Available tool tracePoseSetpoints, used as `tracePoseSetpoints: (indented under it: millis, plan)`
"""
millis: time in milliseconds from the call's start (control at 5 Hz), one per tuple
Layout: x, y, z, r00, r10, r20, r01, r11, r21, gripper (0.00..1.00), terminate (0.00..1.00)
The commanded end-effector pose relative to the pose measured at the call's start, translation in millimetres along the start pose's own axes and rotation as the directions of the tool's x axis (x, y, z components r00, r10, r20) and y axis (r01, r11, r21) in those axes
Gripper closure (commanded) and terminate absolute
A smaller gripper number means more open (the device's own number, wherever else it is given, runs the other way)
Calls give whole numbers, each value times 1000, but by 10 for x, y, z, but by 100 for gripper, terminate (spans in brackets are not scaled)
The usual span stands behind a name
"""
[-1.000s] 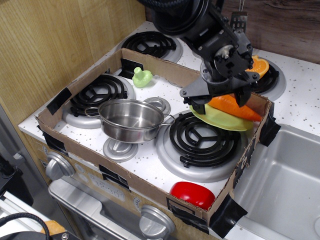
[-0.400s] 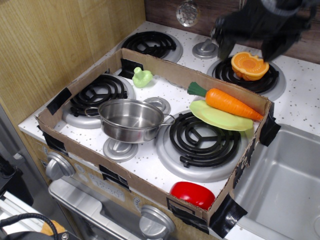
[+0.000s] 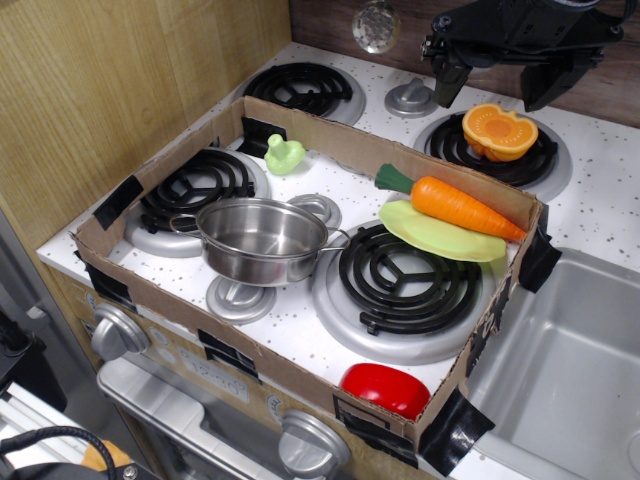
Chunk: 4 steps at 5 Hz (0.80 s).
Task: Put carrot on plate
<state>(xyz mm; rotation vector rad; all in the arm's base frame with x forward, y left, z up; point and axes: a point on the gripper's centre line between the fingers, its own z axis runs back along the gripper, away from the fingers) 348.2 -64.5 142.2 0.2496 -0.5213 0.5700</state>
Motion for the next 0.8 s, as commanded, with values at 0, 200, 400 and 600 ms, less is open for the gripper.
tracePoseSetpoints:
  millis: [0, 200, 400, 600]
  plan:
    - [79, -147, 196, 999, 25, 38, -23, 999, -45, 0, 0]
    - [79, -147, 196, 999, 25, 38, -23, 999, -45, 0, 0]
    - [79, -147, 196, 999, 25, 38, -23, 999, -45, 0, 0]
    - [79, -147, 196, 999, 25, 38, -23, 999, -45, 0, 100]
